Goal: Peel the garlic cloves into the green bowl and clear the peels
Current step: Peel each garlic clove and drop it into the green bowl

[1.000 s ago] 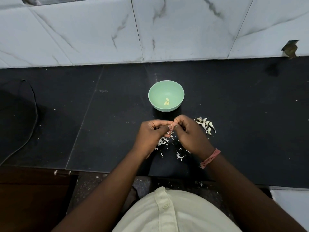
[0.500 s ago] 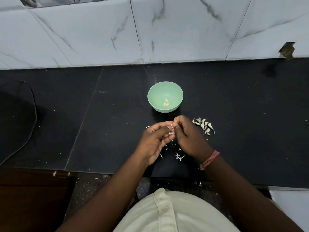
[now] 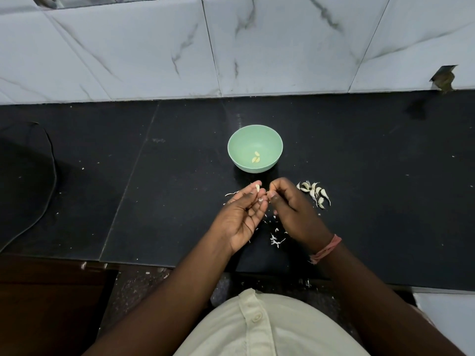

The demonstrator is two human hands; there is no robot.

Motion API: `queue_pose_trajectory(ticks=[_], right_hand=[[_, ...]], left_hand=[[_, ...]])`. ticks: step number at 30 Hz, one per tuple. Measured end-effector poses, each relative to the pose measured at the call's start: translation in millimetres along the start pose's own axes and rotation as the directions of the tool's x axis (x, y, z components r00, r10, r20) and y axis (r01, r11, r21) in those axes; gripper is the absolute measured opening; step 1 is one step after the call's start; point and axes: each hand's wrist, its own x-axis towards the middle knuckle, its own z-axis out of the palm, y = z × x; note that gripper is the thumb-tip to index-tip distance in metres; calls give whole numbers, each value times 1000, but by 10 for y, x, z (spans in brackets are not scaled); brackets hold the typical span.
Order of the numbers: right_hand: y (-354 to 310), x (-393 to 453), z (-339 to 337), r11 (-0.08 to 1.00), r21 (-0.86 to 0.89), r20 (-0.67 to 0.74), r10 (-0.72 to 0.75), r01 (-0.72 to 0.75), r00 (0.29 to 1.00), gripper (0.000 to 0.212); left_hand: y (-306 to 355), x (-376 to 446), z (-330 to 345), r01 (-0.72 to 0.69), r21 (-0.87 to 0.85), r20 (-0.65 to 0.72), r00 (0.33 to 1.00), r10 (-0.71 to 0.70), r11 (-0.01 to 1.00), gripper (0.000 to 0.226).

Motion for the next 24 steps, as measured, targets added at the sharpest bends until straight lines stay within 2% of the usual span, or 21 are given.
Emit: queue_pose_trajectory(ticks=[4,7,11,16,19,21,24], right_hand=[[-18,51,1,966,237,-168,142,-99,976,7],[17,101,-7,950,278,-209,203,-141,957,12],[17,82,-8,978,108,-223,200,-180,954,33],[-6,68,43,973,-83,-303,182,-217,935,20],[-16,75,76,945,-226,-349,147,-236,925,42],[2,81,92,935,-274,-320,133,-226,938,39],[35,71,115,936,-304,-219,113,-178,969,23]], left_hand=[[16,6,-5,-21,7,12,1000,21,1000,22],[36,-5,2,-48,46,26,999,47,998,22],[47,-25,17,-72,85,38,997,69,994,19],[55,-21,13,-80,122,34,997,76,989,10],[39,-9,6,-81,128,4,997,81,989,7],[32,-5,6,-82,144,-6,996,84,986,8],[35,-7,12,-77,183,-6,997,80,980,12]])
